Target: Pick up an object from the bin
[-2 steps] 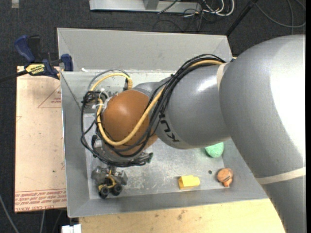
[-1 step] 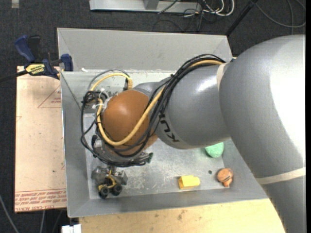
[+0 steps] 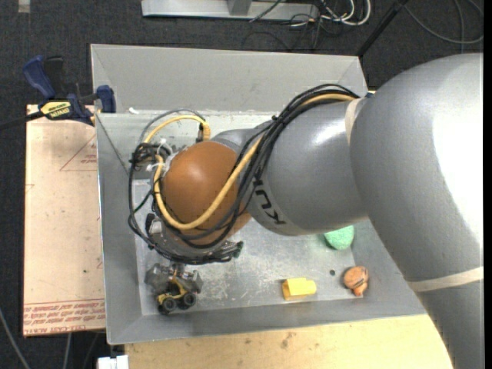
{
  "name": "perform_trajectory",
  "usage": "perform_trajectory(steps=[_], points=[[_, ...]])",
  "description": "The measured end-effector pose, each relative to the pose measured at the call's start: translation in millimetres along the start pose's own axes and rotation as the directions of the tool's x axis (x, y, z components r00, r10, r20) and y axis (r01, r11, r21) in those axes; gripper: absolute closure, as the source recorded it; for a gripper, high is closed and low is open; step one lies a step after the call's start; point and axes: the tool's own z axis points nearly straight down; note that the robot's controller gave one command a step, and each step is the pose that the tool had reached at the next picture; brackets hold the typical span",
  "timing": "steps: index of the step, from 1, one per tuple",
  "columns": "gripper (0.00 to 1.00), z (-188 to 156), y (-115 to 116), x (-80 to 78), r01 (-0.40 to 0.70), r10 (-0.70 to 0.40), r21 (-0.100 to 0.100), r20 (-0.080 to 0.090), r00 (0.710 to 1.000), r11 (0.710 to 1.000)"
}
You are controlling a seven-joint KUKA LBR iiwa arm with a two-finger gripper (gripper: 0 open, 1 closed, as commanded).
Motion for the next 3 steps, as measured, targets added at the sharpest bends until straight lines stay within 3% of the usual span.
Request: perform_trajectory(steps=[3], points=[[1.00, -35, 0, -0.5, -0.002, 0.002, 0.001, 0.000, 1.000, 1.000]])
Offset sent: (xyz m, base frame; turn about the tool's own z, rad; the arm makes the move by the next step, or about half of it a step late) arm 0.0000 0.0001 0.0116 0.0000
